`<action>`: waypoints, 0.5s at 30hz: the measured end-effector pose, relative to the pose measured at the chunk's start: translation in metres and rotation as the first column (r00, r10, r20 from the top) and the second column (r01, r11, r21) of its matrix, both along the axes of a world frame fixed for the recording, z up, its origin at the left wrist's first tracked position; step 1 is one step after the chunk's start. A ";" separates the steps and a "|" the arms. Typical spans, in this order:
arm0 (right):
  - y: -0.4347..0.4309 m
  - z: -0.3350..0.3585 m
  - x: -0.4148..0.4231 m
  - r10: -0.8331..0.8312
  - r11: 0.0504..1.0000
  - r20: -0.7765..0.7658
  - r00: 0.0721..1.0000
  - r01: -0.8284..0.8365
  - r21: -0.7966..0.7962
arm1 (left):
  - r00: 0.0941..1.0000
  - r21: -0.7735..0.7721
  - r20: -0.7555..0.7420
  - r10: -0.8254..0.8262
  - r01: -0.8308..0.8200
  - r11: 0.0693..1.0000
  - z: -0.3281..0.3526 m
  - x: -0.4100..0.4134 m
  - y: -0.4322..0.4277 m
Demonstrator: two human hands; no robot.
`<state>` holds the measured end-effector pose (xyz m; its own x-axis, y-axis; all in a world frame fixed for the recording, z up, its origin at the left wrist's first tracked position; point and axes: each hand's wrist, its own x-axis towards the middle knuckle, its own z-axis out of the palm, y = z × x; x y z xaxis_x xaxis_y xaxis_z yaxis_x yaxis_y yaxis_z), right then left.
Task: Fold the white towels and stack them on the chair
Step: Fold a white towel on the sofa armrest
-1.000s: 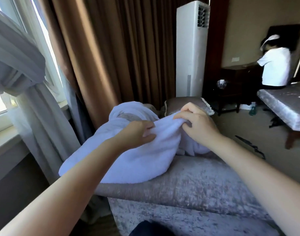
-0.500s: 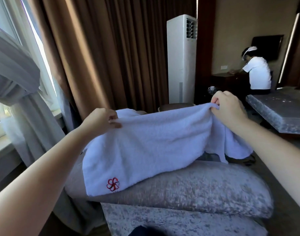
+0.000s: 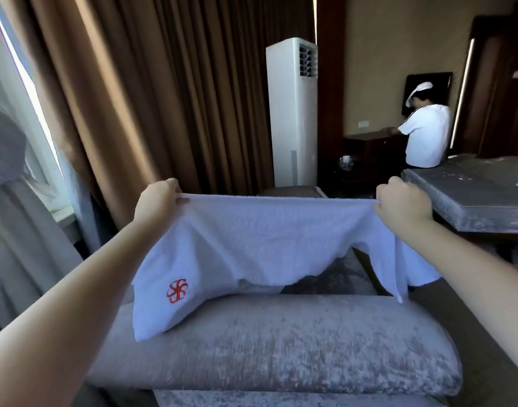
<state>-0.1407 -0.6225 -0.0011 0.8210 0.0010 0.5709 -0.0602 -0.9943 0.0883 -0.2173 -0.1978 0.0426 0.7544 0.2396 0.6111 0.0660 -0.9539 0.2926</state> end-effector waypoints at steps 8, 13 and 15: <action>-0.017 -0.001 0.046 0.047 0.882 0.013 0.999 -0.047 0.469 | 0.999 0.135 -0.023 -0.037 0.039 0.990 -0.005 0.055 0.011; -0.007 0.056 0.066 0.115 0.711 0.289 0.950 -0.282 0.645 | 0.989 0.197 0.131 -0.064 0.037 0.980 0.059 0.076 0.024; -0.005 0.076 0.071 0.106 0.694 0.386 0.916 -0.347 0.631 | 0.977 0.201 0.210 -0.046 0.003 0.980 0.087 0.078 0.026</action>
<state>-0.0700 -0.6274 0.0752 0.6372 -0.3187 0.7017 0.2717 -0.7591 -0.5915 -0.1395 -0.1720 0.1296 0.6063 0.0804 0.7911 -0.0010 -0.9948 0.1018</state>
